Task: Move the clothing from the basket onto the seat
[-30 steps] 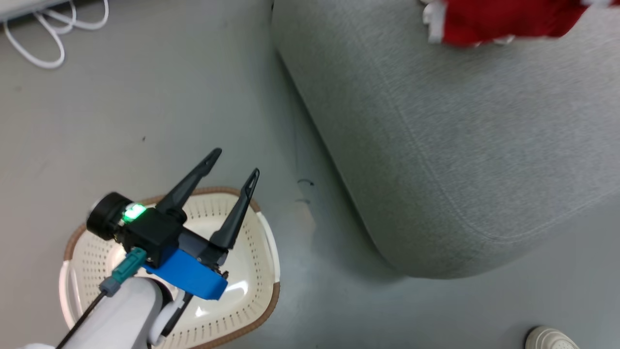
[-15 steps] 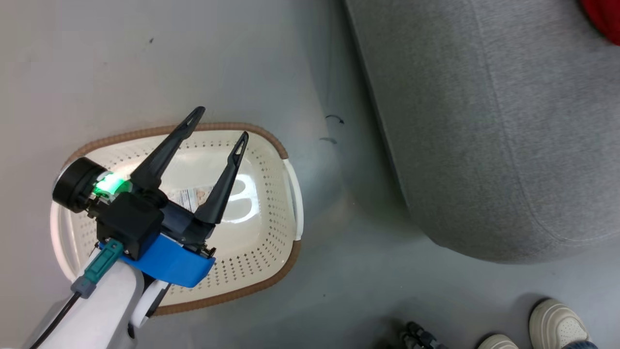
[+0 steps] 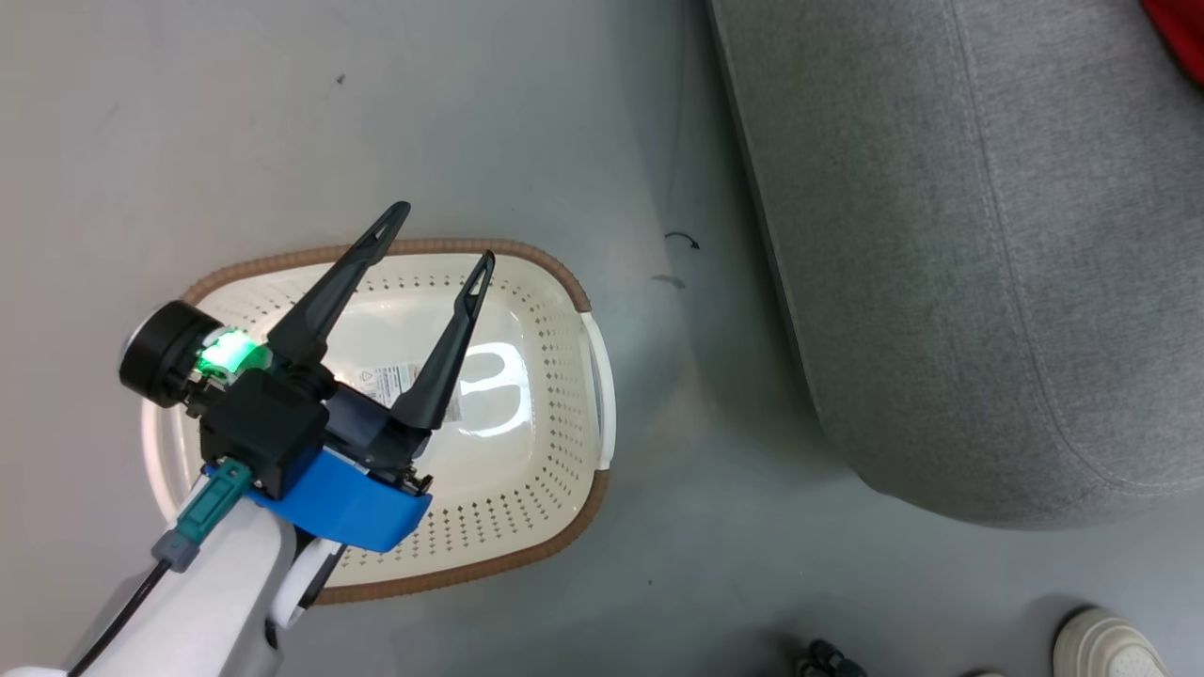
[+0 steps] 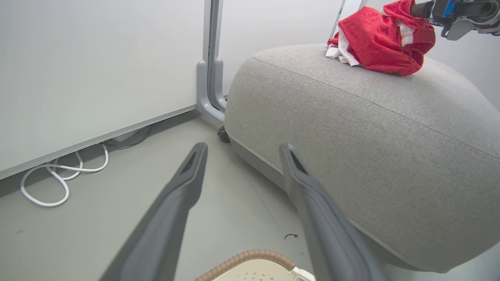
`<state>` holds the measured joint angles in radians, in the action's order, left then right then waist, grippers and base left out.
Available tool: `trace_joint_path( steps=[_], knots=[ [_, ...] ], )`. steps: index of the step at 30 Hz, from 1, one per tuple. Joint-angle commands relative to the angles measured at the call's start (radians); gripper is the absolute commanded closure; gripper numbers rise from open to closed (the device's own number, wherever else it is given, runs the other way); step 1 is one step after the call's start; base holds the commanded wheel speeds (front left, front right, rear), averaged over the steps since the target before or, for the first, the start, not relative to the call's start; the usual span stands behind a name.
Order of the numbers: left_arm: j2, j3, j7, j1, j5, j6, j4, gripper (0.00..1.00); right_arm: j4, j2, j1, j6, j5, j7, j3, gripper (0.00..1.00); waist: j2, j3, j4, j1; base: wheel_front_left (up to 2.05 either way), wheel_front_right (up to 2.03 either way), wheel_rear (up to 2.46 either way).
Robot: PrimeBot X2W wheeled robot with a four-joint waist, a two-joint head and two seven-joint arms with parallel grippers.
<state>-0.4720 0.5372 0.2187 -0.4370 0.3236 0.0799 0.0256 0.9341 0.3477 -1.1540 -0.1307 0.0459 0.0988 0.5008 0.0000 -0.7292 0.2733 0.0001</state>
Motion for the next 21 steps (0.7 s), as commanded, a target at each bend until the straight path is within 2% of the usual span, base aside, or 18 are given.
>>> trace_joint_path(
  steps=[1,13,21],
  knots=[
    [0.007,0.004,0.010,-0.007,0.004,0.004,-0.012,0.00,0.010,0.002,0.005,0.000,-0.008,0.010,-0.006,0.00,0.0000,0.032,-0.005,-0.0001,0.00,0.00,0.00],
    [0.110,0.007,0.046,0.053,0.059,0.016,-0.158,0.00,0.052,-0.024,0.182,0.000,0.006,0.046,-0.111,0.00,0.0000,0.268,-0.033,-0.0001,0.00,0.00,0.00],
    [0.198,-0.084,0.047,0.162,0.092,0.029,-0.231,0.00,-0.013,-0.066,0.352,0.000,0.065,0.094,-0.186,0.00,0.0000,0.446,-0.065,-0.0001,0.00,0.00,0.00]
  ],
)
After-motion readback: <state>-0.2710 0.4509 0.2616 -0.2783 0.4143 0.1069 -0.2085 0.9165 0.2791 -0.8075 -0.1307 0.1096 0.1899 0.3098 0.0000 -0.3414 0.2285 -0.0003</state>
